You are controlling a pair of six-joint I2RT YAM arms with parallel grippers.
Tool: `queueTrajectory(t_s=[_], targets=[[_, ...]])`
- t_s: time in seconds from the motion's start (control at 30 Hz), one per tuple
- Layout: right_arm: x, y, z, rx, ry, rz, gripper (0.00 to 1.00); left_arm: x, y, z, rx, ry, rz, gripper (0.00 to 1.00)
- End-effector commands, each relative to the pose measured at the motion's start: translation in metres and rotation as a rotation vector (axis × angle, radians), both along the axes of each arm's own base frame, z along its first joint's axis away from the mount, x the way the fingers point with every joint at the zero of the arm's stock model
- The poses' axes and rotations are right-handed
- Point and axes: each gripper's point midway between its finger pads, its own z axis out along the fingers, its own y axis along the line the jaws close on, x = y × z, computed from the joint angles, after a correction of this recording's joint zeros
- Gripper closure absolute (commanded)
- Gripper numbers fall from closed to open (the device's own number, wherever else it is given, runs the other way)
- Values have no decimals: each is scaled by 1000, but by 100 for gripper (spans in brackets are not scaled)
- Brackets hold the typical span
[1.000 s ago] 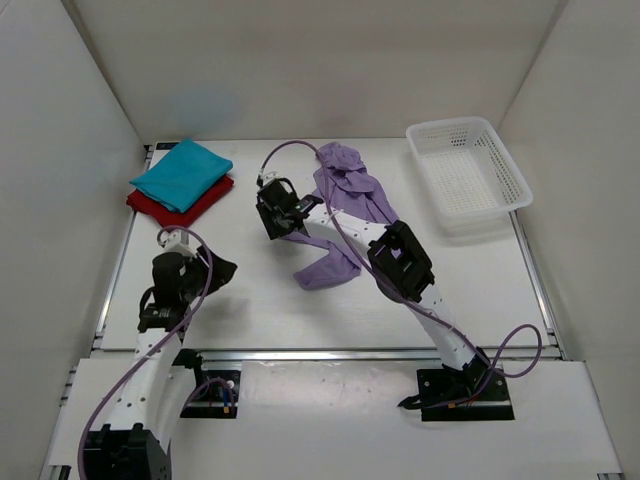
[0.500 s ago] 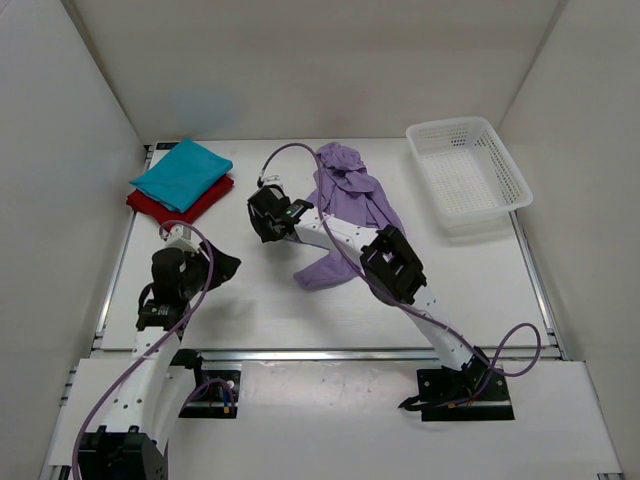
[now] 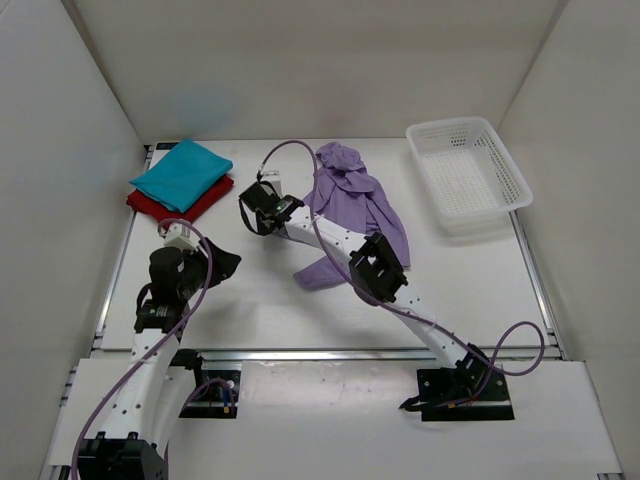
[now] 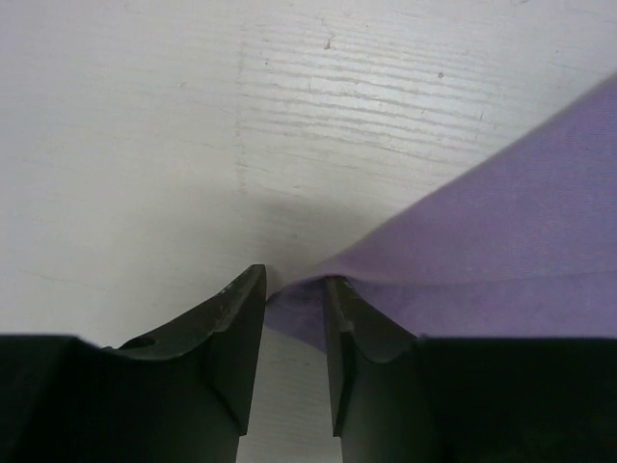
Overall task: Fold and stack the t-shirts
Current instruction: Flatten out the tshirt
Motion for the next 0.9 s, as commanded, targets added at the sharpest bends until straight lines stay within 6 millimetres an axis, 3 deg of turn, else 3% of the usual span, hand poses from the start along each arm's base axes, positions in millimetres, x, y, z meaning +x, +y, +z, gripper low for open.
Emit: queueTrajectory(t_s=[0.0, 0.03, 0.07, 0.1, 0.17, 0.23, 0.37, 0.47, 0.53, 0.6, 0.7, 0.73, 0.77, 0.8, 0.83, 0.87], targets=[[3, -9, 0, -23, 13, -74, 72, 1, -7, 11, -17, -36, -34, 38], [8, -2, 16, 6, -15, -72, 72, 1, -8, 16, -18, -49, -36, 38], [7, -8, 6, -25, 7, -78, 72, 1, -8, 15, -18, -45, -36, 37], [9, -6, 15, -9, -5, -83, 72, 1, -7, 13, -11, -42, -36, 37], [6, -11, 15, -21, 2, -91, 72, 1, -8, 16, -21, -47, -34, 38], [5, -9, 21, -22, -4, -87, 85, 2, -6, 18, -25, -55, -27, 38], [2, -11, 25, -24, 3, -87, 96, 0, -7, 15, -28, -47, -33, 38], [5, -17, 52, -13, -18, -80, 100, -1, -6, 16, -24, -41, -33, 37], [14, -23, 93, 28, -66, -72, 99, 1, -6, 22, -20, -61, -35, 38], [32, -49, 142, 32, -134, -68, 100, 2, -6, 22, -29, -61, -30, 37], [36, -83, 269, 170, -286, -12, 100, 0, -18, 13, -56, -39, -63, 37], [41, -98, 287, 198, -303, -11, 100, 1, -23, 14, -57, -49, -76, 38], [31, -106, 326, 260, -339, 31, 100, 0, -25, 9, -60, -33, -78, 37], [24, -128, 366, 321, -379, 40, 100, 0, -31, 10, -65, -37, -90, 37], [23, -139, 380, 357, -385, 63, 99, 1, -35, 10, -59, -41, -89, 37], [12, -160, 414, 394, -435, 61, 100, 2, -36, 10, -57, -42, -89, 37]])
